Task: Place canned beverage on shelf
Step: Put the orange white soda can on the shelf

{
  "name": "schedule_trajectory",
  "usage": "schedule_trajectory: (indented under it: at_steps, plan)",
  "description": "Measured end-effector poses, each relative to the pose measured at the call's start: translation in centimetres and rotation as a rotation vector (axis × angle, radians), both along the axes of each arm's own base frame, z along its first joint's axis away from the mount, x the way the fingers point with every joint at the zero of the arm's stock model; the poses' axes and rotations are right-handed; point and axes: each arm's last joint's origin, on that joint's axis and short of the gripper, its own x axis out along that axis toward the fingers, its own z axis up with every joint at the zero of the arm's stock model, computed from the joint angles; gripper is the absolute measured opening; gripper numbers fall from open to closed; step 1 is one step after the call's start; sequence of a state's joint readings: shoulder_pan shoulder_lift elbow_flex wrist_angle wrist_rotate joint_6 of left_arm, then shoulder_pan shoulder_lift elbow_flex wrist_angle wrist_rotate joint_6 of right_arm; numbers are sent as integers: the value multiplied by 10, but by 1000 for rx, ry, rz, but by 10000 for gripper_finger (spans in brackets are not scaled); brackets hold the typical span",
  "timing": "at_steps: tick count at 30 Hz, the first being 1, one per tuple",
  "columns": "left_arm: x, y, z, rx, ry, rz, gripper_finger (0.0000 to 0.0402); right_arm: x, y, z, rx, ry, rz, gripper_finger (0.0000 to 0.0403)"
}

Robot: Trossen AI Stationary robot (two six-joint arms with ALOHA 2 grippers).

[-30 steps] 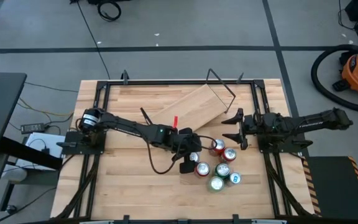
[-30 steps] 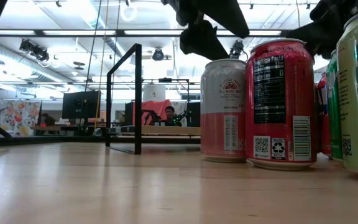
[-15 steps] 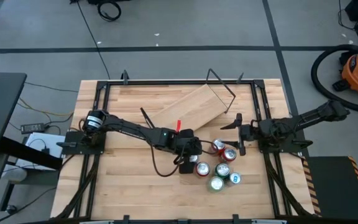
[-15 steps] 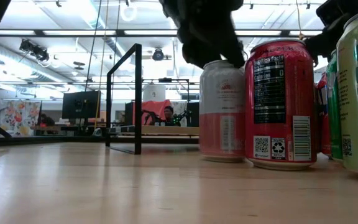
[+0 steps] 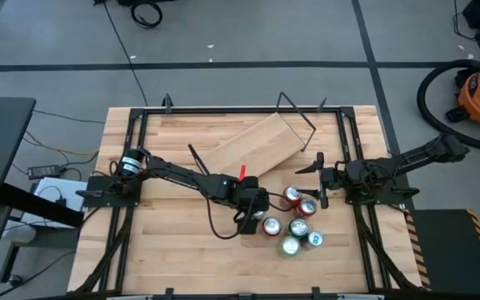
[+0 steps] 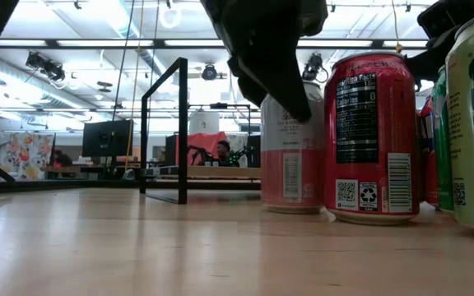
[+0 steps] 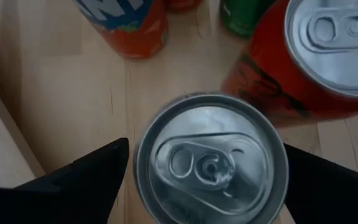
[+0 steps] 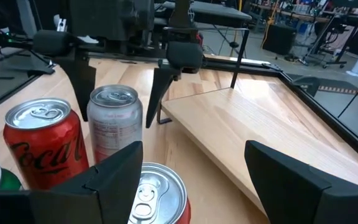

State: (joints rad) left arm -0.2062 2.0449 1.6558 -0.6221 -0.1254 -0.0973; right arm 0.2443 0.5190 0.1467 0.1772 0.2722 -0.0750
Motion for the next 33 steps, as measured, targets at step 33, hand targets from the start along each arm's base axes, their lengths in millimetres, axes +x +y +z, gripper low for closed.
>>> schedule_trajectory:
  at_steps: [33]
  plan:
    - [-3,37,76,98,-7,234,309,1,0,-2,-5,23,0,292]
